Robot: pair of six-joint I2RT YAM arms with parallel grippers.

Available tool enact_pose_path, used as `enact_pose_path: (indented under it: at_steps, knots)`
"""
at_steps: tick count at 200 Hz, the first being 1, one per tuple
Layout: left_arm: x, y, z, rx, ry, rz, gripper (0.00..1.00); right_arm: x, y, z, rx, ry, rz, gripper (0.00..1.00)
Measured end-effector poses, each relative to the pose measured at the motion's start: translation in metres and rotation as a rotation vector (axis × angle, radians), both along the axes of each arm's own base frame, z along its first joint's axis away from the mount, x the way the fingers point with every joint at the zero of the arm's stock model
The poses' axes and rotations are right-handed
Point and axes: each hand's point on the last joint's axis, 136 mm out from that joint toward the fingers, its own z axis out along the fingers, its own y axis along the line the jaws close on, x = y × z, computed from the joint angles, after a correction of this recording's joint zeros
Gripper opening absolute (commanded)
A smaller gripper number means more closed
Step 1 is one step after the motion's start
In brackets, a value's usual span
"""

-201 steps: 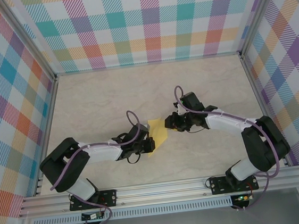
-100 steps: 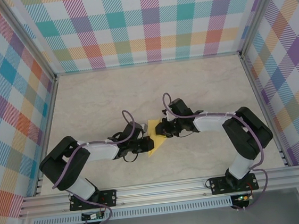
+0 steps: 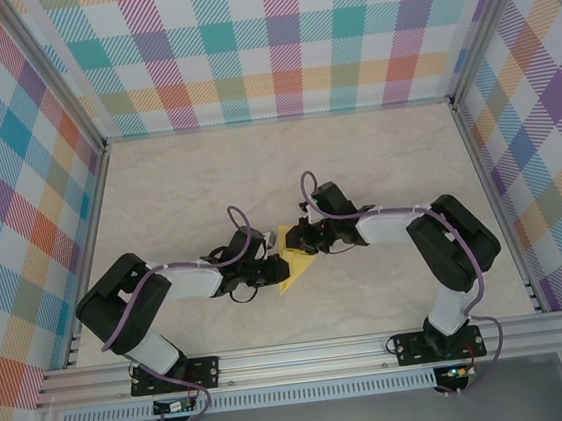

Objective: Fold a paper plane with a square sheet of paper (pick it up from the middle)
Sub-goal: Fourth fold the wing at the center of the table.

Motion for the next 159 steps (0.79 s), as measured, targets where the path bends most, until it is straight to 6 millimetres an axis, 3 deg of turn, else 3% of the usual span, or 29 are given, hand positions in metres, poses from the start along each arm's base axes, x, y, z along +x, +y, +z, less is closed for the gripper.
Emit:
enact_pose_path:
  at_steps: [90, 123, 159]
  knots:
    - [-0.005, 0.007, 0.009, 0.028, -0.011, 0.001, 0.36, 0.005, -0.001, -0.006, -0.032, 0.003, -0.019, 0.17]
    - [-0.008, 0.012, 0.014, 0.085, -0.061, 0.004, 0.36, 0.010, 0.002, 0.001, -0.022, -0.011, -0.020, 0.17]
    - [-0.013, 0.016, 0.011, 0.154, -0.090, -0.011, 0.29, 0.011, 0.003, 0.003, -0.021, -0.013, -0.019, 0.17]
